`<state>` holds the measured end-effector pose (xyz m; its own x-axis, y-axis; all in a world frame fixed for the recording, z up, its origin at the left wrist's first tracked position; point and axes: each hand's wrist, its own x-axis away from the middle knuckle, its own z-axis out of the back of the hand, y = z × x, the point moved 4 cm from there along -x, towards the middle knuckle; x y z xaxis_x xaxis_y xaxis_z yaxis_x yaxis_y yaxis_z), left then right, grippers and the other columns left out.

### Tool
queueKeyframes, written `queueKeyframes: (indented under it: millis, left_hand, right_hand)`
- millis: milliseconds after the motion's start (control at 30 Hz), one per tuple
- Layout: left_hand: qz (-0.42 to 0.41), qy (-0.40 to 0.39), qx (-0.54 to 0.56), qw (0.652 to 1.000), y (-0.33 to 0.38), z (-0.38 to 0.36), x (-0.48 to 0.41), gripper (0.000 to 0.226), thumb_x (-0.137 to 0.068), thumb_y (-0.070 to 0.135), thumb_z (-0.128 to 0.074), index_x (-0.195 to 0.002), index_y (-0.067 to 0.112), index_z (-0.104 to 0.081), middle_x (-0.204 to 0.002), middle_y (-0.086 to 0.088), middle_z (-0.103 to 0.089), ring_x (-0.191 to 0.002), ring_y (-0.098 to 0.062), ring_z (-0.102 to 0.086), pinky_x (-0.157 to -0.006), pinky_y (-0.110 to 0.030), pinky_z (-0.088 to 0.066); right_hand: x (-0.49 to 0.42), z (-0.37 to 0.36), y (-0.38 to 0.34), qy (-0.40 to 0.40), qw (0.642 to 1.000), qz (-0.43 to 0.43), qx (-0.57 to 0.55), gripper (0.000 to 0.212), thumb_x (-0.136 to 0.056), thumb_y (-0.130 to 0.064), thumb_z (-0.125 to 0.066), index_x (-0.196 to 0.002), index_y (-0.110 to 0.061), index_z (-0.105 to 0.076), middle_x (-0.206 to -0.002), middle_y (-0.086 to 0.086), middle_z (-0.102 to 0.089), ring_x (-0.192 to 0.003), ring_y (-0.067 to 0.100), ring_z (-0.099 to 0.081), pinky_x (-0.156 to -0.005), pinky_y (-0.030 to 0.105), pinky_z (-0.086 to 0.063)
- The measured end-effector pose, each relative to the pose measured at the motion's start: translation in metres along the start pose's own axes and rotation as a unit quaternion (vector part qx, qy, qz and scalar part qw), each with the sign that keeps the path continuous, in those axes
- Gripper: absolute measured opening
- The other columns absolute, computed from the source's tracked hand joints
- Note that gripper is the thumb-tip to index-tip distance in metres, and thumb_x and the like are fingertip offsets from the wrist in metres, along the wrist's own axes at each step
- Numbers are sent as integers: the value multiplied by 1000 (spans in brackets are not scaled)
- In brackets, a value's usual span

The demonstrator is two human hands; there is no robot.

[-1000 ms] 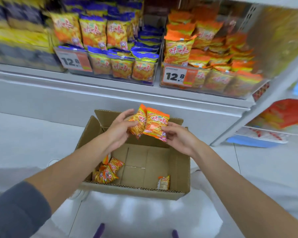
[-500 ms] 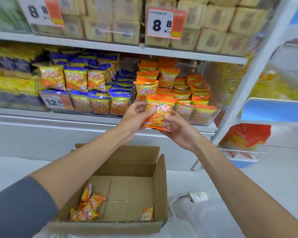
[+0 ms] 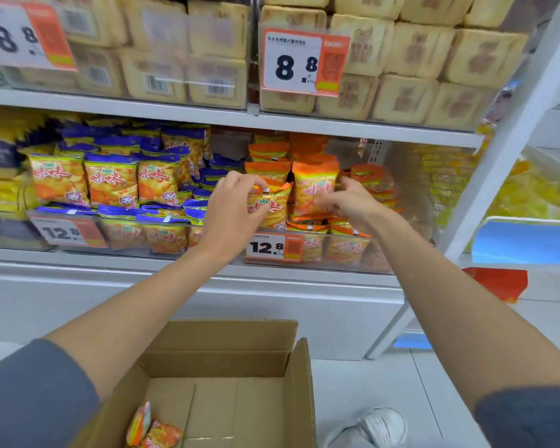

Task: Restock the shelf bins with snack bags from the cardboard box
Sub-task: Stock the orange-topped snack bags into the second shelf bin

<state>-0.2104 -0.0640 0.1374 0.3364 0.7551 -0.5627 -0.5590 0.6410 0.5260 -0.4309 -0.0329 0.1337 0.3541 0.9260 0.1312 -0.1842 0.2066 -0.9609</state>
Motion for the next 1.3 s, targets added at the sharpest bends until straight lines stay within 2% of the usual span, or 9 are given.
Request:
queueKeyframes:
  millis: [100,267,400,567,867,933,1067,1167,1300]
  left_hand:
    - [-10,-6,12,1000,-6,-1,1,27,-87,27,-70,-113,24,-61,-109,5,-51,-108,-14,-49,-89,-33,-48]
    - [-12,-2,9,1000,-10,-2,3,26,-88,27,-69,-112,25,-60,-111,6,-51,-108,-11,-47,-86,-23,-41]
    - [-6,-8,13,1000,-11,-3,4,26,-88,26,-69,-113,25,-60,-110,7,-49,-108,-11,-46,-86,-24,-43]
    - [-6,-13,13,1000,-10,-1,3,27,-88,27,-69,-113,25,-61,-110,6,-50,-107,-12,-47,-84,-25,-46]
    - [-6,-27,35,999,-3,7,6,29,-89,23,-69,-117,23,-62,-108,11,-47,-98,-9,-52,-82,-24,-49]
    - [-5,-18,65,998,-2,14,12,25,-88,21,-69,-112,22,-63,-105,8,-51,-90,-9,-55,-79,-23,-49]
    - [38,-34,98,994,-17,25,39,19,-84,16,-73,-100,21,-64,-90,4,-54,-71,-12,-51,-70,-23,-45]
    - [99,-90,104,986,-49,28,84,17,-81,14,-76,-93,19,-64,-77,7,-53,-63,-9,-46,-64,-26,-41]
    - [191,-194,65,960,-116,35,168,15,-83,18,-75,-93,17,-65,-78,6,-55,-66,-6,-48,-65,-24,-42]
  right_hand:
    - [-12,-12,2,35,996,-2,76,60,-74,-7,-79,-124,-14,-46,-123,4,-59,-113,23,-55,-95,34,-43]
    - [-12,-19,5,99,994,42,35,98,-87,-19,-67,-154,-31,3,-158,2,-24,-138,25,-33,-110,39,-31]
    - [-6,-26,1,120,981,131,78,74,-92,-20,-59,-152,-36,-18,-158,2,-21,-141,23,-28,-114,42,-29]
    - [-7,-27,-3,102,941,117,301,63,-95,-22,-59,-149,-38,-30,-157,16,-13,-146,35,-14,-118,46,-19]
    - [16,-8,-6,69,958,131,245,80,-86,-22,-72,-150,-34,-27,-159,12,-11,-148,28,-14,-114,32,-26]
    - [31,-6,-6,128,951,167,229,69,-87,-17,-70,-146,-33,-37,-155,6,-20,-140,22,-30,-101,15,-34]
    - [76,-27,-1,219,902,273,253,35,-84,-10,-63,-118,-20,-62,-114,-2,-49,-83,9,-53,-80,19,-47]
    - [107,-65,21,152,908,305,243,23,-81,-2,-61,-100,-13,-68,-95,-1,-53,-70,4,-51,-69,8,-37]
    - [131,-131,90,-51,933,211,286,20,-84,-6,-61,-100,-16,-68,-96,-1,-59,-77,14,-57,-74,27,-48]
